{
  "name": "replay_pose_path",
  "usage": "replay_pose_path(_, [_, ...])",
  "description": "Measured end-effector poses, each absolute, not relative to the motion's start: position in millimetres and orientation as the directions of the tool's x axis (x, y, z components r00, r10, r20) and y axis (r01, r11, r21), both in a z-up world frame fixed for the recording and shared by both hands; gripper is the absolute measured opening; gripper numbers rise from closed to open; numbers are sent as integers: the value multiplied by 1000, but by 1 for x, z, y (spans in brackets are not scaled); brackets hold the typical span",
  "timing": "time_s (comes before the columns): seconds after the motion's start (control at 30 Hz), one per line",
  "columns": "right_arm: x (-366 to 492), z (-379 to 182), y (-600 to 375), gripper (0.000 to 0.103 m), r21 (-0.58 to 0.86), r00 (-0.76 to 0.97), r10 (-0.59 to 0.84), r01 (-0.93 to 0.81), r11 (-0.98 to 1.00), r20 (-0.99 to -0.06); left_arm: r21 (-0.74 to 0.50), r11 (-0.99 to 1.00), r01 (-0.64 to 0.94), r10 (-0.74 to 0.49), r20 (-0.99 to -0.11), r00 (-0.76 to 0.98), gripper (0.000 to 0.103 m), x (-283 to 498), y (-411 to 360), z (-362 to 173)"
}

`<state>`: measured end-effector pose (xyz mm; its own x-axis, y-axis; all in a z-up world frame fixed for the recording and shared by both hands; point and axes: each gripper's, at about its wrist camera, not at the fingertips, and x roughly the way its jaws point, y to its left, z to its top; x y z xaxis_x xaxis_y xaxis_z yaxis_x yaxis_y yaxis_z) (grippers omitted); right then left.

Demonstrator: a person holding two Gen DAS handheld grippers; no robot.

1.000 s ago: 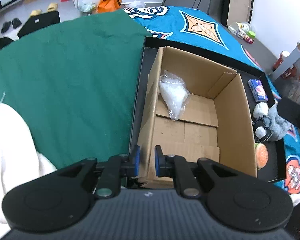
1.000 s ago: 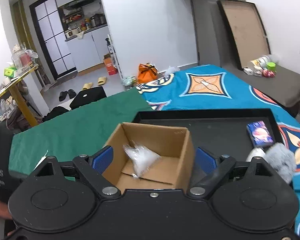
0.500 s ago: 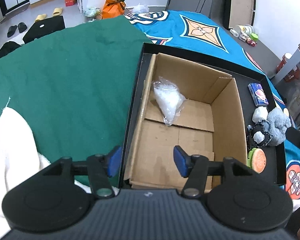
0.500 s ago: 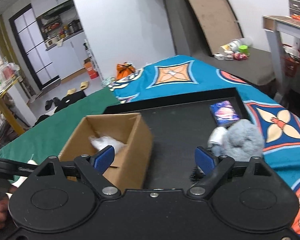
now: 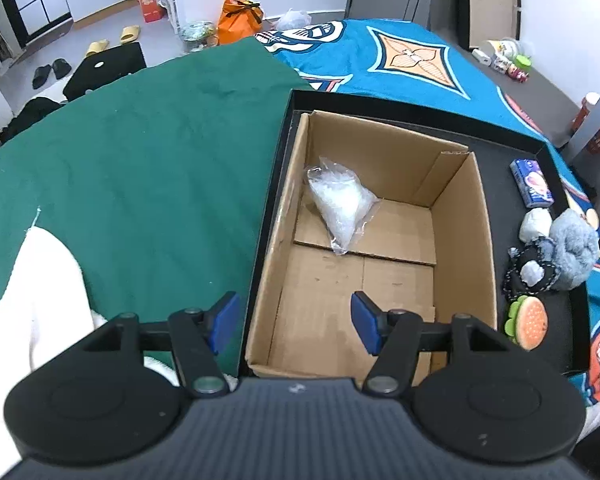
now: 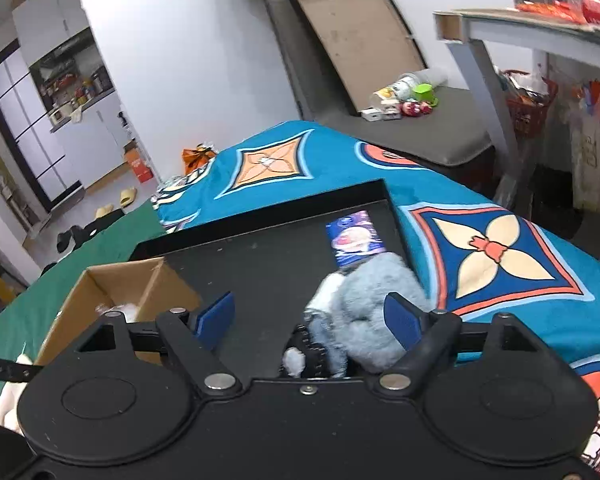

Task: Organize soft objects
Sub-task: 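Move the right gripper to the grey fluffy plush and grasp it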

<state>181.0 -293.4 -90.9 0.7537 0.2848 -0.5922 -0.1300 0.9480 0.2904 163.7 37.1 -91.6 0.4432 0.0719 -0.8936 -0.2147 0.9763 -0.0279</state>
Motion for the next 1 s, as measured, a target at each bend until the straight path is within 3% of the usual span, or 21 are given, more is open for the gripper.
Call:
replay_pose_path(0.77, [216, -144, -337, 79, 339, 714, 212, 38, 940, -668, 126, 962, -244, 202, -927, 317, 61, 193, 9, -104])
replay_pose_path(0.83, [218, -149, -339, 74, 353, 701, 221, 47, 934, -678, 136, 961, -241, 210, -925, 316, 61, 193, 7, -104])
replay_pose_path(0.9, [218, -153, -341, 54, 368, 694, 232, 51, 928, -682, 148, 960, -237, 219, -924, 313, 61, 194, 5, -104])
replay_pose_path(1.0, [218, -155, -343, 42, 371, 693, 226, 65, 926, -685, 152, 961, -232, 222, -923, 314, 61, 194, 4, -104])
